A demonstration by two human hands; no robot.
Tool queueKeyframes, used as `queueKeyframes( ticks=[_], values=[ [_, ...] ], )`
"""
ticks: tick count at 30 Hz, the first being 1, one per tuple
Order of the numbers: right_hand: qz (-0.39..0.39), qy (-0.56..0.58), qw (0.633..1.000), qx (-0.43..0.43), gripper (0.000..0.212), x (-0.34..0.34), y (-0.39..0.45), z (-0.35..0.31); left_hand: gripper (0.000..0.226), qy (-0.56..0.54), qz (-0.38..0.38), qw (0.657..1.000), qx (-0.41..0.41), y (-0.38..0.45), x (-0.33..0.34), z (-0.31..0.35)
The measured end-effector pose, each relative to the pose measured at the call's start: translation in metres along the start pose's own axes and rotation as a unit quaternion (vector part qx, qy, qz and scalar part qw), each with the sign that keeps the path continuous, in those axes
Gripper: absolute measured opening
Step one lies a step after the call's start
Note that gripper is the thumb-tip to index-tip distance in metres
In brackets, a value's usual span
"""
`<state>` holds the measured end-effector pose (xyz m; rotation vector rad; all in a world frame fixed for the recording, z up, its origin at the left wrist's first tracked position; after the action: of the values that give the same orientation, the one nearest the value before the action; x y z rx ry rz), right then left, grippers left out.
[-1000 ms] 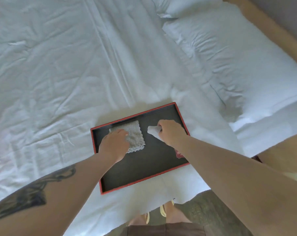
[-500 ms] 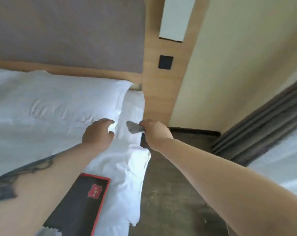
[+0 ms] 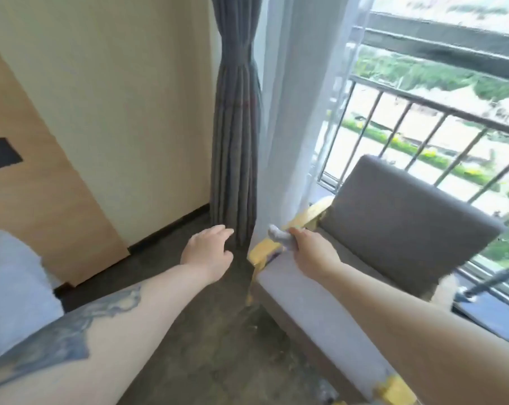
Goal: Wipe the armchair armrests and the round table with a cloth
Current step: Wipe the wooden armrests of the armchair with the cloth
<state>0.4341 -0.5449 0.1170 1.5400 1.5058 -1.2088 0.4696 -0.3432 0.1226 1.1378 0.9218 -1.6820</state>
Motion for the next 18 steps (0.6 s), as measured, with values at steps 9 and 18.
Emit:
queueKeyframes(
  ticks=[9,18],
  values=[
    [0.065,0.077,0.973,0.206,0.045,-0.022,-0.086,0.166,0.054,0.041,-0.091,0.98,0.171,0.034,0.067,0.155],
    [0.094,0.104,0.947,0.289,0.044,-0.013,-0.084,0.202,0.052,0.043,-0.121,0.961,0.245,0.082,0.086,0.184]
  ],
)
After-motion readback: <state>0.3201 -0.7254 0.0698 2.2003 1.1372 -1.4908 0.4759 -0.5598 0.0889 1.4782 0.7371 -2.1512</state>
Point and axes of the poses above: each hand's wrist, its own y-axis towards the middle knuckle, its own x-axis out of the palm, z = x × y, the point moved 7 cm from there along y, towards the middle knuckle, and after that the axes turned 3 degrees about y, right-handed, at the moved point
